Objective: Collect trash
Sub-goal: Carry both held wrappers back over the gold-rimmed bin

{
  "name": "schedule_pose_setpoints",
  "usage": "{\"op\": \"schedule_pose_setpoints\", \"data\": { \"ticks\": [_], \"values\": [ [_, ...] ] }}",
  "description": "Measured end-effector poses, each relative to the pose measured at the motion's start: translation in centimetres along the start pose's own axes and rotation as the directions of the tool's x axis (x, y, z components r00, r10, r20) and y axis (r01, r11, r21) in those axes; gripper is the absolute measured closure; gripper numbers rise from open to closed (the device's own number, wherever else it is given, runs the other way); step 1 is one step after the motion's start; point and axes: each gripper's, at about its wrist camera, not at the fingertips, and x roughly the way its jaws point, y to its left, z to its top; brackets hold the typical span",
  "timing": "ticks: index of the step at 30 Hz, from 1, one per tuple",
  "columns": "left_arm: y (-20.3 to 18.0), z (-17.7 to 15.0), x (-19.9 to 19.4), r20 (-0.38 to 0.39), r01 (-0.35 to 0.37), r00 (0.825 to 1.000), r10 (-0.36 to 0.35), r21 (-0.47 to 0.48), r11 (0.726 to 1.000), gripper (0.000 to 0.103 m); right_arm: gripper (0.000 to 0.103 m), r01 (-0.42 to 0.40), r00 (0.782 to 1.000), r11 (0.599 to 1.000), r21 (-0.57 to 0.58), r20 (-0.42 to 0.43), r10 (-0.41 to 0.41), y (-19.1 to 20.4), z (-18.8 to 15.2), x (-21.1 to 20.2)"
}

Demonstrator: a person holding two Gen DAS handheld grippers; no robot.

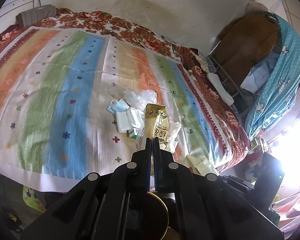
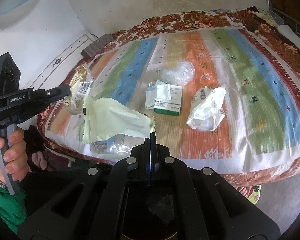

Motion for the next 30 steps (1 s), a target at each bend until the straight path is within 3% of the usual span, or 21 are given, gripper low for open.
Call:
{"op": "schedule_pose_setpoints", "data": {
  "ticks": [10,30],
  "values": [
    [-0.3,-3.3,-1.1,-0.01,0.04,0.999,-0.04,-0.003,0.999,0.102,0.103,0.011,0.999,0.999,-0.033,-0.039,-0.012,1.0,-2.5,0.3],
    [-0.5,-8.2,-2.6,-0.022,0.035,0.999,-0.034,0.012,0.999,0.102,0.103,0.082,0.988,0.995,-0.051,-0.126,-0.088,1.6,-7.6,1.3]
  ]
}}
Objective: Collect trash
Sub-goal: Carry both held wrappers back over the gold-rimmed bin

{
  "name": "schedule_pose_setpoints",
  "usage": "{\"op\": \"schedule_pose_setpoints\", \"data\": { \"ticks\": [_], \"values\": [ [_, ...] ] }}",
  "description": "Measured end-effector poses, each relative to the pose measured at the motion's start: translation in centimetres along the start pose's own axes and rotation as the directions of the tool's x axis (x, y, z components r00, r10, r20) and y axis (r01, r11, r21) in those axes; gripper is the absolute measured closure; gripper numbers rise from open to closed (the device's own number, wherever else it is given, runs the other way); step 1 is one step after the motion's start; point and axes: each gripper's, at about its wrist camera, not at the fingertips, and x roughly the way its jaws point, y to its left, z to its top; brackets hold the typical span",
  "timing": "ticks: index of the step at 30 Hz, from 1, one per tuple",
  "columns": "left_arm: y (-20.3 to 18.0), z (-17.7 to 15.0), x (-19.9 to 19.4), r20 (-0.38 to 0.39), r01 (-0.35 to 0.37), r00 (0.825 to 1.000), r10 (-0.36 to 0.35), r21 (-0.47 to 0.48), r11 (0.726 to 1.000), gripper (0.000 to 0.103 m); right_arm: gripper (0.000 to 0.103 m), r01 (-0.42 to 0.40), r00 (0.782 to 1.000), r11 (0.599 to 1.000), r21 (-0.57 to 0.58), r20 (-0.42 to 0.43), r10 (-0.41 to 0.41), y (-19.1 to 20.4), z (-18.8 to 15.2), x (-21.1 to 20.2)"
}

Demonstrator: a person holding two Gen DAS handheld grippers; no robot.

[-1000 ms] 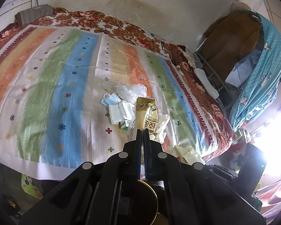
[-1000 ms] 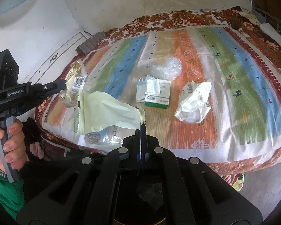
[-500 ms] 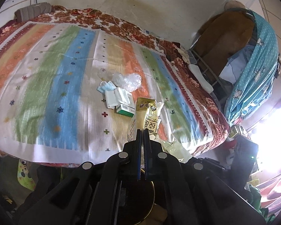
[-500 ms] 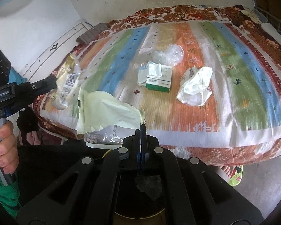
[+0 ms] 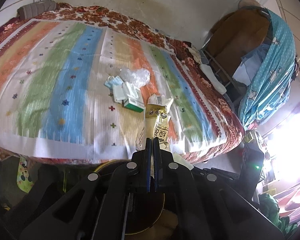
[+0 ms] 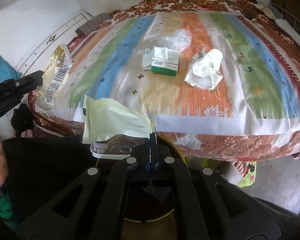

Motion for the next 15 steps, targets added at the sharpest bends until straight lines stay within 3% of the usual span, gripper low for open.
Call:
{"op": "schedule_pose_setpoints", "data": {
  "ticks": [8,15],
  "values": [
    [-0.5,-2.2,0.5,-0.036,-0.015,0.999,0.015,0.007,1.0,0.102,0.103,0.036,0.998,0.999,0.009,-0.047,-0.035,0.5,-2.0,1.3],
    [-0.8,-4.7,2.3,-0.115,-0.081,0.99,0.082,0.012,0.997,0.102,0.103,0.054,0.994,0.998,0.038,-0.102,-0.05,0.3,-2.9,2.7]
  ]
}}
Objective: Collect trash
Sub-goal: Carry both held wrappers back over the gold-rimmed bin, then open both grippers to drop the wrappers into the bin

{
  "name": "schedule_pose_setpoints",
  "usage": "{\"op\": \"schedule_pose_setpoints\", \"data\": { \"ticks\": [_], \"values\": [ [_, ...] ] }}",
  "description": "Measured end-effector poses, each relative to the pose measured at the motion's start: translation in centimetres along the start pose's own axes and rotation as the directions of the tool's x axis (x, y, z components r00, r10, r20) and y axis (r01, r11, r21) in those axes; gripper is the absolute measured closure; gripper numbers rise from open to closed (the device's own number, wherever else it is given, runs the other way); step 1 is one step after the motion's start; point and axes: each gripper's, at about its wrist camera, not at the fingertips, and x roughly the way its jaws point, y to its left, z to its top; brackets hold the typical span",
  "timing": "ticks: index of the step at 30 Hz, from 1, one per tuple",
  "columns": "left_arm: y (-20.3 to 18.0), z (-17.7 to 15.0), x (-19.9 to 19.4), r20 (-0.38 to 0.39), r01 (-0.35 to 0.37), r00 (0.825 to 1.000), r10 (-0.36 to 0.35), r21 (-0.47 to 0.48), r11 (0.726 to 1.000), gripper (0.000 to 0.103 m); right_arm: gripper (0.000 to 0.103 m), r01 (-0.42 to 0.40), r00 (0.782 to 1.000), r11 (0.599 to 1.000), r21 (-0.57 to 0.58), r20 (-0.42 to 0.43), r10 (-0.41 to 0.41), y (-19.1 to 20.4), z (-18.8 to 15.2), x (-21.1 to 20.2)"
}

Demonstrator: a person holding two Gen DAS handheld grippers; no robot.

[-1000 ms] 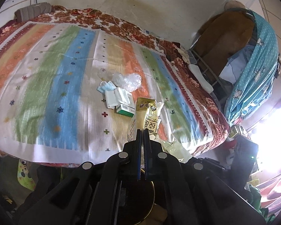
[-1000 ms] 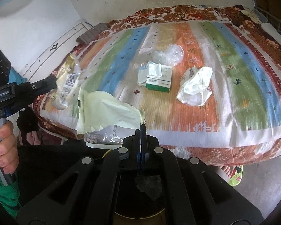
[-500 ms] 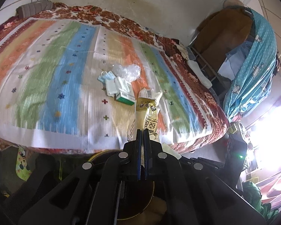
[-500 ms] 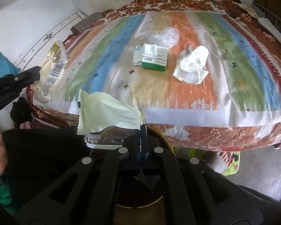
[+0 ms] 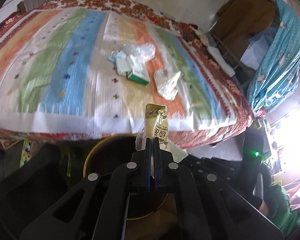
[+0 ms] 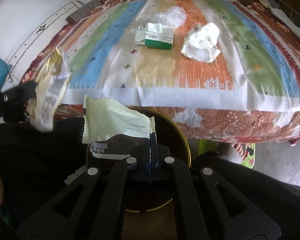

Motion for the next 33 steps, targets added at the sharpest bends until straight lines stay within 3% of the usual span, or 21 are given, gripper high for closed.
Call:
{"op": "schedule_pose_setpoints", "data": {
  "ticks": [13,20,21,22,23,24,25,33],
  "values": [
    [-0.1,-1.0,3.4,-0.14,-0.069,0.988,0.068,-0.003,0.998,0.101,0.103,0.027,0.991,0.998,0.059,-0.136,-0.019,-0.3,-1.3,3.9],
    [-0.1,-1.2,3.9,-0.151,-0.097,0.984,0.095,-0.006,0.995,0.1,0.103,0.027,0.982,0.995,0.092,-0.187,-0.009,-0.7,-1.5,5.3],
    [-0.1,-1.2,3.9,-0.154,-0.091,0.984,0.089,-0.008,0.996,0.099,0.101,0.021,0.981,0.995,0.1,-0.192,-0.002,-0.7,-1.5,5.5],
    [-0.1,-1.2,3.9,-0.157,-0.08,0.985,0.077,-0.013,0.997,0.095,0.09,0.02,0.98,0.995,0.102,-0.197,0.001,-0.7,-1.5,5.6],
    [-0.1,-1.1,4.0,-0.159,-0.073,0.985,0.069,-0.018,0.997,0.084,0.081,0.014,0.98,0.994,0.108,-0.2,0.008,-0.8,-1.5,5.7],
    [0.0,-1.1,3.9,-0.156,-0.068,0.986,0.063,-0.023,0.997,0.079,0.065,0.007,0.98,0.994,0.111,-0.196,0.015,-0.7,-1.5,5.6],
    [0.1,-1.1,3.8,-0.15,-0.07,0.987,0.065,-0.026,0.997,0.074,0.062,0.003,0.982,0.994,0.11,-0.188,0.018,-0.7,-1.4,5.4],
    [0.8,-0.5,3.4,-0.127,-0.067,0.99,0.058,-0.069,0.995,0.068,0.053,-0.005,0.986,0.995,0.097,-0.164,0.021,-0.5,-1.1,4.9]
  ]
}}
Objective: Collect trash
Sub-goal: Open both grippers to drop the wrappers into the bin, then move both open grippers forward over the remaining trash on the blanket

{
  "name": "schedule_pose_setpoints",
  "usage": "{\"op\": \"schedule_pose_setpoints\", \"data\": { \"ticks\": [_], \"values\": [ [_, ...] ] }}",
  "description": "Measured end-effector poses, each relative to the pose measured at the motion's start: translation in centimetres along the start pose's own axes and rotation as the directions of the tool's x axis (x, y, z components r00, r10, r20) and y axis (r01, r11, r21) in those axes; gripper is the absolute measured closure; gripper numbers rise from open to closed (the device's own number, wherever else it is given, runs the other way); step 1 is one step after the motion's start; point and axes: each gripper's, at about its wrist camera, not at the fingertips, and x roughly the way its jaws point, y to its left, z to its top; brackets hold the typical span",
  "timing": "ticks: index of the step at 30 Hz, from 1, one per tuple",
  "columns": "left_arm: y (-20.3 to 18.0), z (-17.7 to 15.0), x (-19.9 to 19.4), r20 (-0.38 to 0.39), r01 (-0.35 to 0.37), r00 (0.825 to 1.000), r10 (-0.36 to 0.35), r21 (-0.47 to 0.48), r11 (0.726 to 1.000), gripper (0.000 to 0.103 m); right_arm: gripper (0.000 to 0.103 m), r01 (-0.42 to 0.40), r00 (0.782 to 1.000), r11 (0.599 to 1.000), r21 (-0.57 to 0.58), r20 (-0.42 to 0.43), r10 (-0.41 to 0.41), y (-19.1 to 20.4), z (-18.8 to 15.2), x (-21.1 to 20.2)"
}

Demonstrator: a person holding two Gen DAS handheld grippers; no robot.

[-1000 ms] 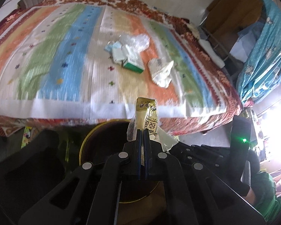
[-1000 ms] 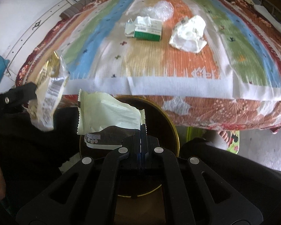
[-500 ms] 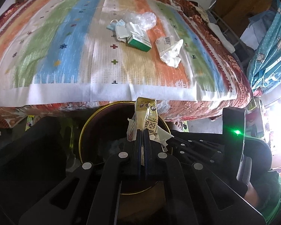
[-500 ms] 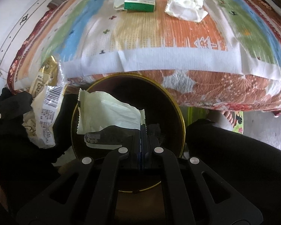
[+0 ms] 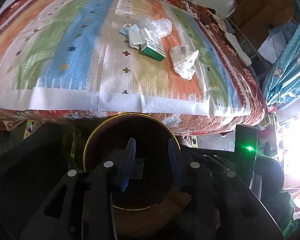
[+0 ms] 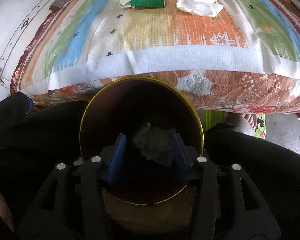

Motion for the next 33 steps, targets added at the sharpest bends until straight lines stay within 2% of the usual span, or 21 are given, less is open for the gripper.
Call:
{"op": "schedule_pose_setpoints", "data": {
  "ticks": [3,8,11,17,21,24,28,33],
  "values": [
    [0.4,0.4,-0.3,0.013,0.002,1.0,-0.002,-0.017,1.0,0.065,0.051,-0.009,1.0,1.0,-0.011,0.021,0.009,0.2,0.2,-0.5],
    [0.8,1.6,-0.9,0.052,-0.034,0.998,0.036,-0.028,0.999,0.048,0.044,-0.047,0.996,0.999,-0.025,0.072,0.048,0.4,0.9,-1.9],
    [1.1,2.4,-1.2,0.069,-0.052,0.996,0.054,-0.035,0.998,0.041,0.039,-0.057,0.993,0.998,-0.039,0.101,0.061,0.5,1.6,-2.7],
    [1.4,4.7,-2.2,0.121,-0.08,0.989,0.084,-0.04,0.996,0.028,0.03,-0.021,0.984,0.992,-0.122,0.174,0.043,1.5,3.4,-4.7],
    [1.5,6.3,-2.1,0.124,-0.084,0.988,0.089,-0.044,0.995,0.022,0.025,-0.019,0.98,0.99,-0.143,0.193,0.046,1.6,4.3,-5.5],
    [1.7,7.5,-2.5,0.15,-0.112,0.981,0.12,-0.059,0.992,0.019,0.02,-0.023,0.977,0.988,-0.154,0.206,0.055,1.7,5.0,-6.1],
    [1.9,9.4,-3.4,0.221,-0.151,0.961,0.165,-0.079,0.985,0.01,0.016,-0.025,0.974,0.987,-0.158,0.22,0.059,1.7,6.3,-6.6],
    [1.9,11.0,-3.0,0.226,-0.174,0.956,0.187,-0.078,0.982,0.006,0.009,0.002,0.963,0.981,-0.195,0.265,0.051,2.2,7.5,-7.4]
  ]
}}
